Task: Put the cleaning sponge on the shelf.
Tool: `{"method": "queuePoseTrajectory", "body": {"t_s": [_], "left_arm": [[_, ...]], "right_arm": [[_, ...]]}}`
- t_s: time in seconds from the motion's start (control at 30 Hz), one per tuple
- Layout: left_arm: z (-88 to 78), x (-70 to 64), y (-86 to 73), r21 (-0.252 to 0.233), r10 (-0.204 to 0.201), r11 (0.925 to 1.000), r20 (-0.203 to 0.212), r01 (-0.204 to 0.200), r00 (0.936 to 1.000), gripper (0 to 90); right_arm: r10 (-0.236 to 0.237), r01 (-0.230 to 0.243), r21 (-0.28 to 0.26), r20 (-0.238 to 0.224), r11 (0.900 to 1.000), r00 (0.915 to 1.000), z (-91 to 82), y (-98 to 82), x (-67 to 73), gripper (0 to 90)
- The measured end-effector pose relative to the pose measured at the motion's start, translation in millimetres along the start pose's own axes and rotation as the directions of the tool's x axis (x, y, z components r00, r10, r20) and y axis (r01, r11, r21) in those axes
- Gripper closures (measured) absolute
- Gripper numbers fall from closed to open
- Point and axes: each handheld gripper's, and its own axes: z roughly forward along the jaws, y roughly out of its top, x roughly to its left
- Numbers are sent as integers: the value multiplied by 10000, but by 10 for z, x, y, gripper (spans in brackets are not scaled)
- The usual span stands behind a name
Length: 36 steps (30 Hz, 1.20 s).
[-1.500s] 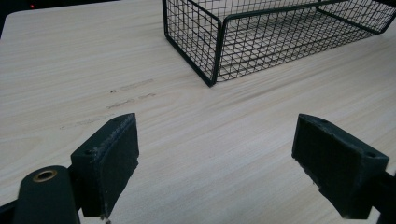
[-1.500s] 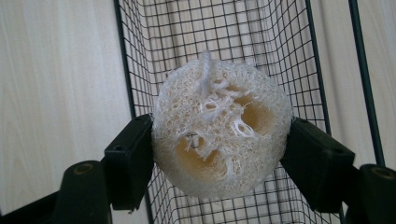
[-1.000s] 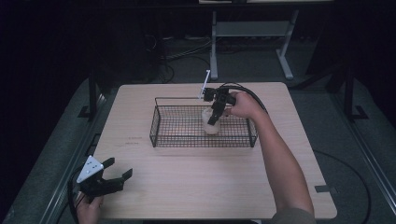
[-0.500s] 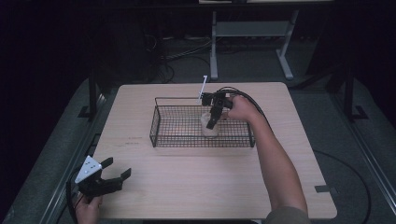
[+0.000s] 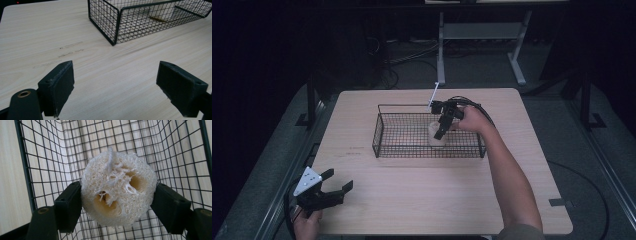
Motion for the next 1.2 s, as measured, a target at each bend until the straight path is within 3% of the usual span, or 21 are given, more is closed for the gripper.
{"method": "queuePoseTrajectory", "body": {"t_s": [0.23,1.2], "left_arm": [[1,-8,1,-25,18,10000,18,-18,10000,139],[20,-23,7,27,50,10000,62,-50,10000,140]], "right_arm": [[20,-21,174,82,9998,10000,-12,6,28,239],[-22,34,-239,501,9997,9987,-390,-42,203,197]]}}
